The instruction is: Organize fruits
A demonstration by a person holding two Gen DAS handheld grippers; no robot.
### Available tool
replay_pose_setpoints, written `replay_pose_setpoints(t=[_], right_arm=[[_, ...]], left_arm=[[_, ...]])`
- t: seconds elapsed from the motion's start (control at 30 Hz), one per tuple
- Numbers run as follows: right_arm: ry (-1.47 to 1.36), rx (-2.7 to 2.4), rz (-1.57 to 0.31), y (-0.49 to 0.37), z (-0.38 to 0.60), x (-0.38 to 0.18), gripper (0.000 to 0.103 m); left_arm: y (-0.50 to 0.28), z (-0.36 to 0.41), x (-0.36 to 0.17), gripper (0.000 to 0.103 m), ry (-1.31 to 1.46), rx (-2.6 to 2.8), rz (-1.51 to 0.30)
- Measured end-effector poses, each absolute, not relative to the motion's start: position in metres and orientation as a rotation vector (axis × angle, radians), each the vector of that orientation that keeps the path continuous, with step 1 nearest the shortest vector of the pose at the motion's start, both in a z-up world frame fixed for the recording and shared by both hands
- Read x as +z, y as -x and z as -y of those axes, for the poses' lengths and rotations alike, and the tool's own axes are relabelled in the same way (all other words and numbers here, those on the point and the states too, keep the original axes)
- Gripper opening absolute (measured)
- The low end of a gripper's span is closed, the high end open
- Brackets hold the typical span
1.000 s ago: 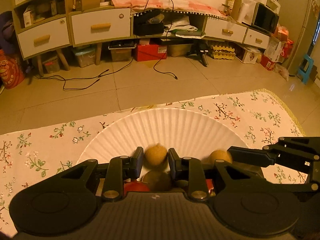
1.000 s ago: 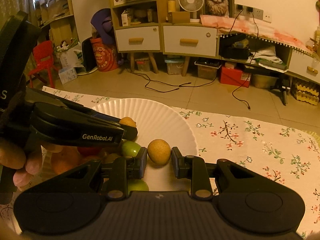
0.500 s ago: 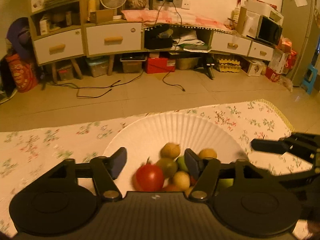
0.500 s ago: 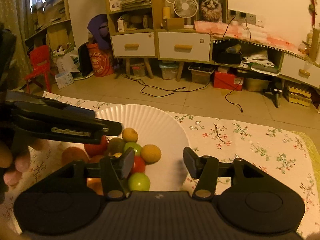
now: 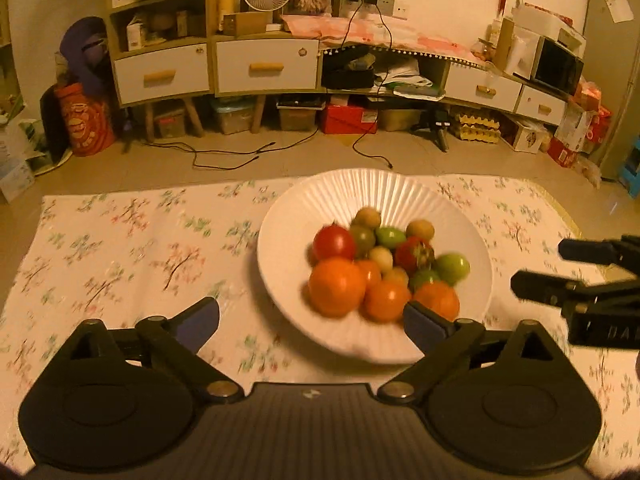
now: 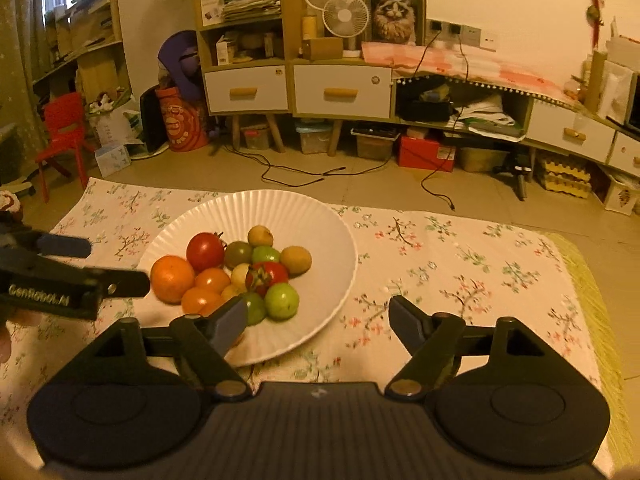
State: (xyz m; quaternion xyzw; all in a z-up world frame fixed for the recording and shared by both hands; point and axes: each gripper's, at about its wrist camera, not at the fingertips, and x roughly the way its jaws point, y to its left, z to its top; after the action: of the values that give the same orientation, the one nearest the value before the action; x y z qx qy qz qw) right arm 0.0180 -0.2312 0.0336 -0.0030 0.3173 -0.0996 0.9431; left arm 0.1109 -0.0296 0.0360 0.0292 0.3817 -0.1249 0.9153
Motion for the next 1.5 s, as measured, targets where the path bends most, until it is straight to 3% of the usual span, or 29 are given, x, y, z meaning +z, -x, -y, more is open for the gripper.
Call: replay_pose_setpoints(t=[0.7,1.5], right_arm=[[-0.007,-0.323,-0.711,0.023,0.181,0.023,0.098],[0.005,-0.341,-0.761,0.019,0.169,0.012,0.101]], left_arm=[[-0.041,0.006,0.037,0.095,-0.028,-0.074,-0.847],[-0.04,0.003,0.026,0.095,-0.005,-0.04,-0.903]])
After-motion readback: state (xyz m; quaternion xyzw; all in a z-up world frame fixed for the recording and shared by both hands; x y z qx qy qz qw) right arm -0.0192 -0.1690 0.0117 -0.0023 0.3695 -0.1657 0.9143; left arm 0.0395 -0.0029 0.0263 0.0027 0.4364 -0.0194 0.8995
